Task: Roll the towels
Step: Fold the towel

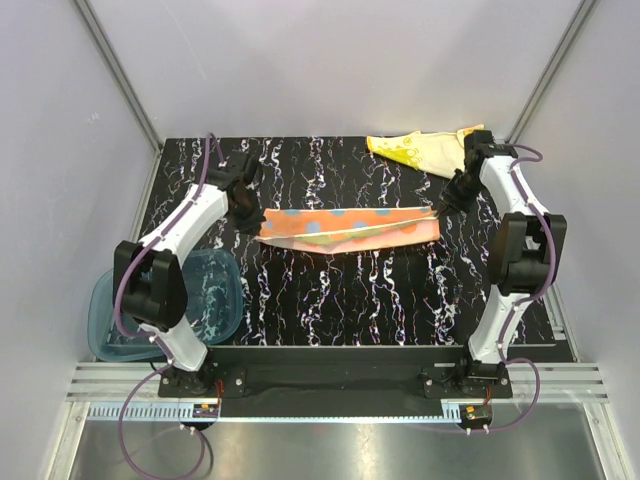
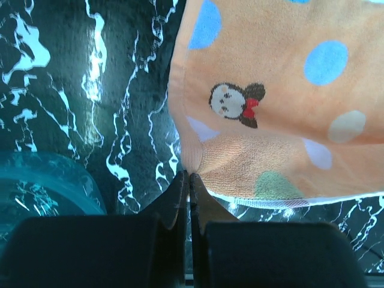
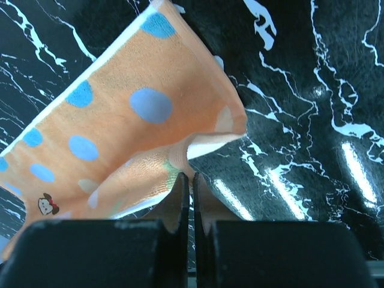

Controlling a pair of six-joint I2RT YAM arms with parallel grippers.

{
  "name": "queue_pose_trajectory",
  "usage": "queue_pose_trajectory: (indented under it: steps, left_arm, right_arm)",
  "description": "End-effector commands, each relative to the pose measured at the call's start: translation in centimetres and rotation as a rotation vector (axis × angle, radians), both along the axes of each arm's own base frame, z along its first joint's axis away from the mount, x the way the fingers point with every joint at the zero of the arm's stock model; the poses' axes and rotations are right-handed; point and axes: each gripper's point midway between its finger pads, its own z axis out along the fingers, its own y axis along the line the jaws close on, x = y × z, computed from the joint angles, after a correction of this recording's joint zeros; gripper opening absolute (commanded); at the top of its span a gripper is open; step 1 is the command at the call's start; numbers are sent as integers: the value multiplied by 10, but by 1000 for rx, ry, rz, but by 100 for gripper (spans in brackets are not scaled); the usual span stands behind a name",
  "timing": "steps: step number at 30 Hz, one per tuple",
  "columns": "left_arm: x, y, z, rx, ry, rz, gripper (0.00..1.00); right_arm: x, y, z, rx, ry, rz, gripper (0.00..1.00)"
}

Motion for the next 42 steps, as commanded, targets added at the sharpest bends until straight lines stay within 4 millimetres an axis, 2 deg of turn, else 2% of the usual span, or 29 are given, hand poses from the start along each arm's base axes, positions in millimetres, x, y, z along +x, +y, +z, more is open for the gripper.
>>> queue_pose_trajectory:
  steps: [1, 8, 12, 24, 28, 30, 31, 32, 33, 34, 35, 36, 37, 39, 40, 42]
  left_arm:
    - [19, 1, 13, 8, -43, -19, 0]
    - [44, 2, 7, 22, -29, -21, 0]
    - [57, 2, 10, 25, -33, -23, 0]
    - [89, 2, 0, 42, -18, -36, 0]
    - [102, 3, -13, 44, -3, -31, 0]
    - [110, 3, -14, 39, -6, -32, 0]
    - [112, 4, -25, 43, 18, -31, 0]
    - [115, 5, -28, 44, 21, -31, 0]
    - [120, 5, -27, 41, 16, -29, 0]
    - [122, 7, -37, 44, 34, -22, 1]
    - [124, 8, -39, 44, 37, -20, 3]
    - [129, 8, -36, 32, 29, -21, 6]
    - [132, 9, -40, 30, 35, -19, 21]
    - [137, 11, -36, 28, 32, -22, 34]
    - [138, 13, -33, 30, 26, -16, 46]
    - [138, 17, -21, 36, 7, -12, 56]
  right_arm:
    - [8, 2, 7, 6, -5, 23, 0]
    - [21, 3, -6, 13, 23, 26, 0]
    - [27, 2, -7, 10, 26, 28, 0]
    - [48, -1, -15, 5, 36, 27, 0]
    - [56, -3, -23, 5, 48, 22, 0]
    - [57, -3, -34, 9, 77, 21, 0]
    - [61, -3, -33, 16, 69, 21, 1]
    - [60, -3, -42, 16, 93, 21, 7]
    - [65, -4, -40, 17, 84, 18, 13]
    - [68, -3, -41, 28, 82, 19, 18]
    - [68, -6, -46, 29, 94, 14, 33]
    - [72, -7, -44, 29, 84, 6, 40]
    - [74, -8, -44, 31, 84, 3, 43]
    - [78, -11, -44, 36, 81, -7, 48]
    - [78, -14, -43, 36, 84, -13, 48]
    - [81, -20, -35, 38, 69, -29, 51]
